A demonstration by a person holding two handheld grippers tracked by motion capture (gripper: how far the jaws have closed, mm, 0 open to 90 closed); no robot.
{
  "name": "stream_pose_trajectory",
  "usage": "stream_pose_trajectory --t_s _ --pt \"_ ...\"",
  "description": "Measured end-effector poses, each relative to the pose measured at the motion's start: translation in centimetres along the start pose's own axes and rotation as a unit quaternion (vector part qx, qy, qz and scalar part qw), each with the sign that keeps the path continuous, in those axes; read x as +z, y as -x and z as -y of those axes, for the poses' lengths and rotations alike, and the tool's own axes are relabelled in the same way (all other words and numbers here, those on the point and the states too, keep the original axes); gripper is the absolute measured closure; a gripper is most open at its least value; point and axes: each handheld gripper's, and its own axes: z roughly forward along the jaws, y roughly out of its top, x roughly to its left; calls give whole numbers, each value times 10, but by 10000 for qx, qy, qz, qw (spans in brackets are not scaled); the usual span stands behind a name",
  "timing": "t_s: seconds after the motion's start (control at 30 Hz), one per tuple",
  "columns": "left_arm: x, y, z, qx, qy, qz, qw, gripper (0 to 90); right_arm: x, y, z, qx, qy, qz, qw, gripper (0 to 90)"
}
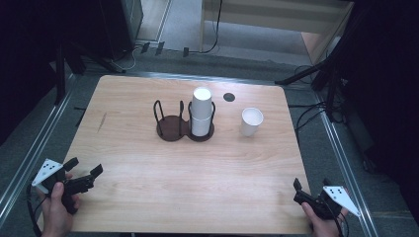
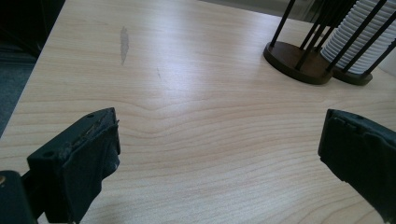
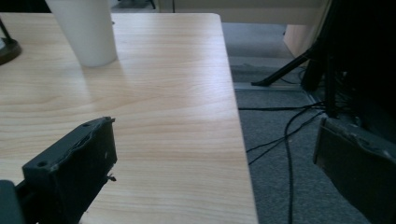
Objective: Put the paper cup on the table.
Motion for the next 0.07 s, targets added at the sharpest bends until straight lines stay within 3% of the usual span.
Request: stream_pose_trajectory --t_s 0.07 --pt "0 0 0 -6 -7 -3 10000 0 1 -4 -3 4 24 -152 9999 0"
